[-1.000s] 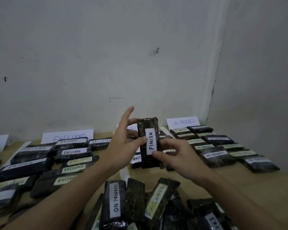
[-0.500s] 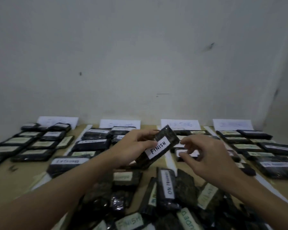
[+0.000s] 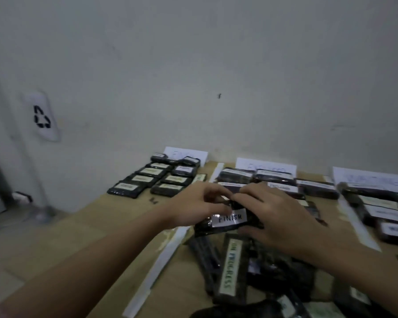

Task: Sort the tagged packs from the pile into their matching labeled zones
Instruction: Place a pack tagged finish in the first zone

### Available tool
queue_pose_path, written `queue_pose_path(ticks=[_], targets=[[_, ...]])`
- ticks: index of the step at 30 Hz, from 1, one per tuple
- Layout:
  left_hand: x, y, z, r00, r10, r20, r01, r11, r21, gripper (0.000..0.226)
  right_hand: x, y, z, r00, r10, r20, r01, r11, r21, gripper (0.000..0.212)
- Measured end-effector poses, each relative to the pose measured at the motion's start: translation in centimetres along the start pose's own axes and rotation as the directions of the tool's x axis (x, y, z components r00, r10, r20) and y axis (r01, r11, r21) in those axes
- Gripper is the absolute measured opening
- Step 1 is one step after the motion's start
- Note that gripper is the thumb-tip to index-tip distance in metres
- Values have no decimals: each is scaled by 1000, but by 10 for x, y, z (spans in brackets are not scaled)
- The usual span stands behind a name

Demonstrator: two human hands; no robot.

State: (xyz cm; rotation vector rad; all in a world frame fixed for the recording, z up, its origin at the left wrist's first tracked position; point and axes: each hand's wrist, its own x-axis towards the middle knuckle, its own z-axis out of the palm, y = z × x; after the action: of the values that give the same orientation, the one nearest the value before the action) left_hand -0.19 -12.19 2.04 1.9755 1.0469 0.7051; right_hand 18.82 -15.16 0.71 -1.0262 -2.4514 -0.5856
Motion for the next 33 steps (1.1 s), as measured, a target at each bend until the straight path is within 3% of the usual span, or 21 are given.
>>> queue_pose_path(ticks=[6, 9, 11, 13, 15, 21, 24, 26, 33], targets=[[-48, -68, -61, 977, -123, -174, 116, 992, -51, 24, 59, -41, 44, 988, -97, 120, 87, 993, 83, 45], [-62, -116, -87, 882, -213, -421, 224, 974, -22, 28, 94, -51, 68, 962, 1, 273, -26, 996, 87, 44], [-67, -149, -97, 830, -213, -516, 318, 940, 123, 24, 118, -56, 84, 938, 82, 336, -115, 990, 80, 39], [-70, -178, -102, 825, -162, -541, 387, 859, 334, 27, 138, -61, 104, 919, 154, 363, -195, 978, 79, 31], [-70, -196, -104, 822, -114, -558, 406, 805, 433, 32, 157, -66, 123, 896, 202, 396, -248, 966, 67, 25], [-70, -203, -100, 812, -48, -582, 400, 771, 496, 39, 195, -81, 168, 875, 259, 408, -326, 940, 102, 26], [-71, -202, -97, 735, -117, -668, 535, 706, 464, 43, 210, -96, 179, 896, 244, 372, -321, 933, 163, 35], [-74, -202, -97, 694, -138, -707, 582, 685, 437, 45, 223, -107, 187, 913, 216, 346, -297, 933, 202, 29], [-93, -208, -109, 796, -94, -597, 447, 757, 477, 58, 257, -138, 210, 926, 168, 339, -258, 936, 241, 31]])
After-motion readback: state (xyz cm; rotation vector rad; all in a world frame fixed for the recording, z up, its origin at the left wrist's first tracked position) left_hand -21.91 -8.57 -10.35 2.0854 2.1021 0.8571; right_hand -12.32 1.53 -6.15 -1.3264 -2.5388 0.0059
